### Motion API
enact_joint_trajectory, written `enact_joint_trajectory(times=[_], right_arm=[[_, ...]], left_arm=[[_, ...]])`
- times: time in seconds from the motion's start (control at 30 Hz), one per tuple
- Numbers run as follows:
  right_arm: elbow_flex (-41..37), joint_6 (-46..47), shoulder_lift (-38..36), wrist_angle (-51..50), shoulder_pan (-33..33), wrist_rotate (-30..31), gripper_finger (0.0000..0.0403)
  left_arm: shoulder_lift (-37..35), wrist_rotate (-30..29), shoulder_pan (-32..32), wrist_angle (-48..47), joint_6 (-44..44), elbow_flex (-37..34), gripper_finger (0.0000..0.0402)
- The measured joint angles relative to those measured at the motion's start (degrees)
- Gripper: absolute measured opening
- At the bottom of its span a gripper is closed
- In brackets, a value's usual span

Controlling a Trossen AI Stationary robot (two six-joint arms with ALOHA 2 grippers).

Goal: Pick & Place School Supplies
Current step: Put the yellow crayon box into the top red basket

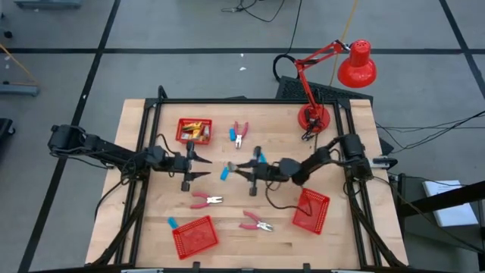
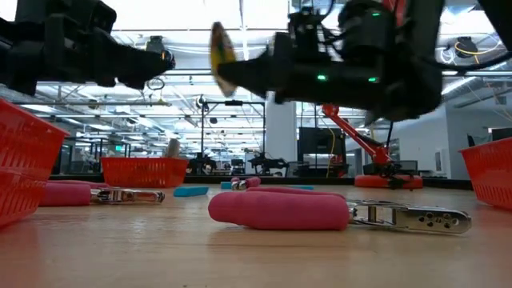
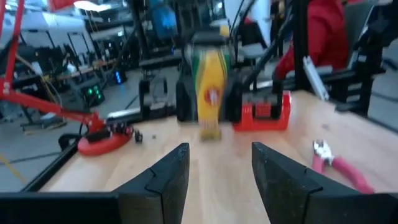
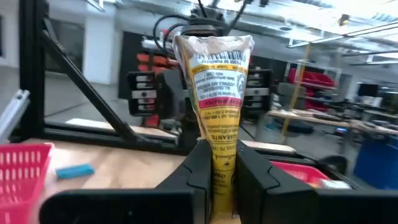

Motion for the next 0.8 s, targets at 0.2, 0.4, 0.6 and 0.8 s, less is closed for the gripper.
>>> enact_joint_trajectory(times=[0.2, 0.4, 0.6, 0.8], right_arm=[[6.8, 1.7, 3.6, -7.3, -1.3, -4.3, 0.0027], [8.4, 1.9, 3.4, -9.7, -1.5, -4.3, 0.0027], [8.4, 3.1, 3.4, -9.6, -2.1, -4.2, 0.0027], [8.5, 3.1, 3.4, -9.6, -2.2, -4.2, 0.0027]], left_arm=[[0.0, 0.3, 2.0, 0.3, -2.6, 0.0, 0.0175], [0.0, 3.6, 2.6, 5.2, -3.5, 0.0, 0.0175], [2.7, 3.3, 2.6, 6.5, -4.8, 1.2, 0.0175], [12.5, 3.4, 2.6, 7.1, -5.7, 6.0, 0.0175]])
